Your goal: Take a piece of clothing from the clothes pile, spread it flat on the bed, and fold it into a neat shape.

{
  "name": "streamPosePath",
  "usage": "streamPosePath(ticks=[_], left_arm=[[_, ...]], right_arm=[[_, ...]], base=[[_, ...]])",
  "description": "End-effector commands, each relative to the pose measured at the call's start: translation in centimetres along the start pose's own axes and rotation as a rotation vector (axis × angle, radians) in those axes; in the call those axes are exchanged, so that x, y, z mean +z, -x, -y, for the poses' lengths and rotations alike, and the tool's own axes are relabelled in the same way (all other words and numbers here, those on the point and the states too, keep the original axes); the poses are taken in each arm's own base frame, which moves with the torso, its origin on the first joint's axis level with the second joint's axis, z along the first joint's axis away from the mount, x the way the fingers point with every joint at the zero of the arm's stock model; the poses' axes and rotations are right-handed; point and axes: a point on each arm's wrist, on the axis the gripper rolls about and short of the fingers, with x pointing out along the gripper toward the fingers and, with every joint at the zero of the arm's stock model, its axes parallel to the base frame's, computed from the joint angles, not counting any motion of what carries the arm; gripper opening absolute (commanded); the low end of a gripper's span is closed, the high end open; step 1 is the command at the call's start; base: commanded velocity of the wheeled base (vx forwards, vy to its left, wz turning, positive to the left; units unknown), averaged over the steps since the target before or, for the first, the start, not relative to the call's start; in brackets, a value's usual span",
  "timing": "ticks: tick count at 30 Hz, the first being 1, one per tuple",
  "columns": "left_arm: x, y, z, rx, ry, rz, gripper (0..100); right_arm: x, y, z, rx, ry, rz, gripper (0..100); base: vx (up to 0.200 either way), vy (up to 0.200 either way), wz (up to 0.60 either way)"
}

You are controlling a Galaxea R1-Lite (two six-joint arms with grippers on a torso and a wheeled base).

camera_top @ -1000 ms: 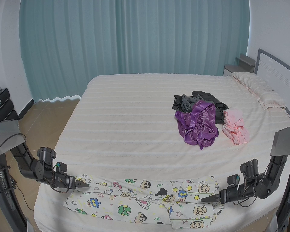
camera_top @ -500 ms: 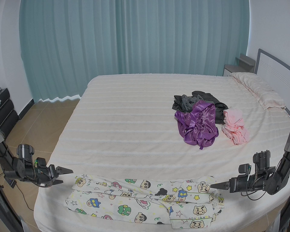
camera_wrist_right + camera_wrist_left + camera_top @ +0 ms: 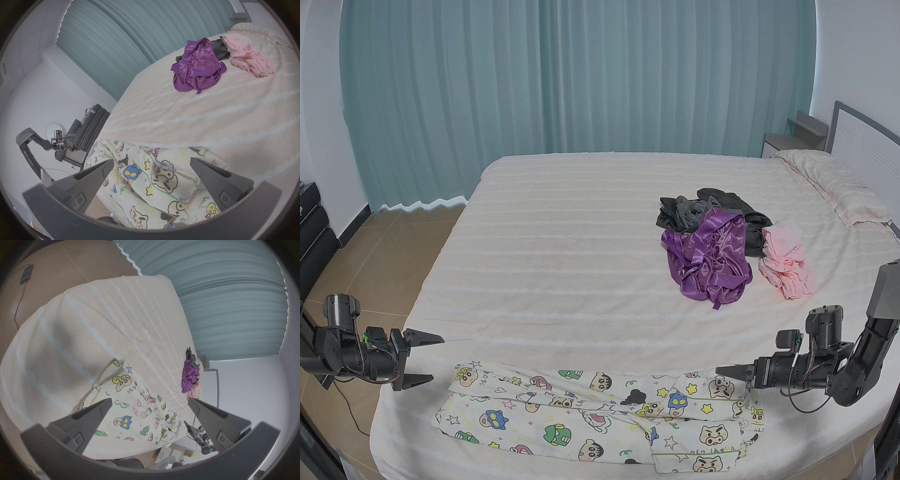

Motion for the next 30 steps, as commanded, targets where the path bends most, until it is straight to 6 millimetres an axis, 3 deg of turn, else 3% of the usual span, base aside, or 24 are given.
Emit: streamPosePath(ticks=[1,19,29,30], left_arm=[[-0.1,-0.1,-0.2,0.003,0.007,-0.007,100],[-0.3,-0.1,-0.2,0.005,0.008,-0.011,100],[-0.2,-0.1,-0.3,0.002,0.004,-0.008,100],[-0.2,-0.2,-0.2,0.002,0.003,-0.010,100]], right_arm=[[-1.0,-0.6,0.6,-0.015,-0.023,-0.046,100],[-0.7,-1.3,1.5,-0.022,-0.031,-0.015,100],[-1.6,-1.9,2.0,-0.032,-0.044,-0.054,100],[-1.7,-2.0,2.0,-0.032,-0.046,-0.058,0]], base=[[0.000,0.000,0.00],[0.000,0.000,0.00],[0.000,0.000,0.00],[0.000,0.000,0.00]])
